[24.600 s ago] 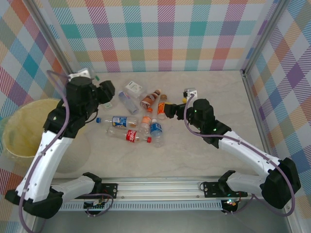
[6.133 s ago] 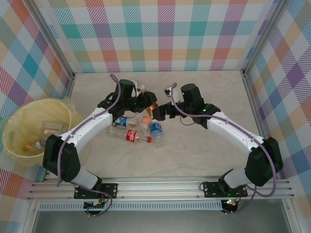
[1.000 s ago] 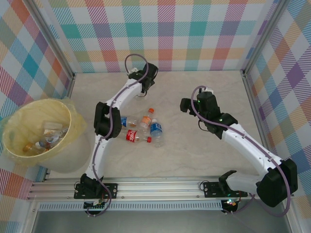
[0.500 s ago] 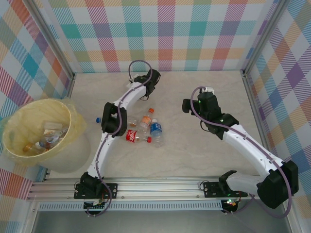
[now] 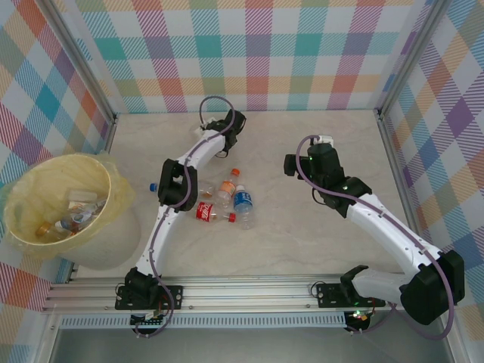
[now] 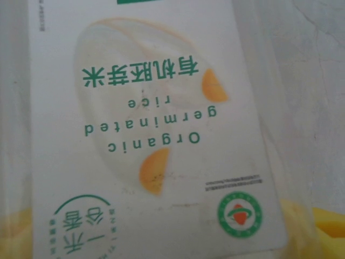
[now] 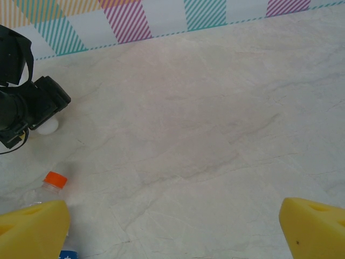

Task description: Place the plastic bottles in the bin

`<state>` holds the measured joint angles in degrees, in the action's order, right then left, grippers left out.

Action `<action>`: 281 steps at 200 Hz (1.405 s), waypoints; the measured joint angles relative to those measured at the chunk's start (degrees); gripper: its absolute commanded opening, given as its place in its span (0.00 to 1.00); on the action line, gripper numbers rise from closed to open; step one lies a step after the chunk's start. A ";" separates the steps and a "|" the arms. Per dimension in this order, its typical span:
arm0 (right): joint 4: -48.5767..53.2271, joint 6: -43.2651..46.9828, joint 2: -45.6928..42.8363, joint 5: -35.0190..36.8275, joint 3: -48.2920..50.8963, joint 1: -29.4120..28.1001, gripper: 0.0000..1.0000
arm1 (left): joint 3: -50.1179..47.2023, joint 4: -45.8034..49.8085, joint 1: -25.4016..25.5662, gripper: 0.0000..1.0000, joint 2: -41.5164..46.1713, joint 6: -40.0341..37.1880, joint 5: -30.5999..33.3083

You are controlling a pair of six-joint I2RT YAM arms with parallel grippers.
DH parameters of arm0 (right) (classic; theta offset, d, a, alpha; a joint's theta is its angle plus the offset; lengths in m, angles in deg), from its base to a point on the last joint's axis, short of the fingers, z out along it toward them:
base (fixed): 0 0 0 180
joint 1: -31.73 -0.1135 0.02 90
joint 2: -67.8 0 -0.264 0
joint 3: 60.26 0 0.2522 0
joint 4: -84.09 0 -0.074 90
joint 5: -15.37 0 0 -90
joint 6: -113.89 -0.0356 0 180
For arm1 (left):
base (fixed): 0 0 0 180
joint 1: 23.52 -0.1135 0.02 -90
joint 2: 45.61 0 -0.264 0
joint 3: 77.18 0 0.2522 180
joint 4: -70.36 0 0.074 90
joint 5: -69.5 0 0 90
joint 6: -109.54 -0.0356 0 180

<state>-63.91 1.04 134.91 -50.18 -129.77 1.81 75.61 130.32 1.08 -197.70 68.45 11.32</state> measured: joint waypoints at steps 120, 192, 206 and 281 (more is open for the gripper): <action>-6.62 1.64 -5.79 -18.10 4.44 0.02 1.00 | -40.22 -17.77 4.83 0.71 42.23 -14.40 -9.49; -15.50 0.74 -3.72 -28.89 7.08 0.02 1.00 | -56.28 -17.27 4.74 0.70 65.94 -16.26 -15.37; -16.76 0.04 -2.67 -30.82 7.08 0.00 1.00 | -56.30 -15.74 4.52 0.69 69.07 -17.11 -15.82; -22.16 -2.27 1.16 -36.92 6.36 0.00 1.00 | -51.08 -2.93 -0.09 0.68 80.61 -24.22 -6.56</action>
<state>-86.07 -1.24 136.07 -87.10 -123.41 1.81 24.53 127.39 0.99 -117.09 44.23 4.76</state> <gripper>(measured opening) 0.996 0.821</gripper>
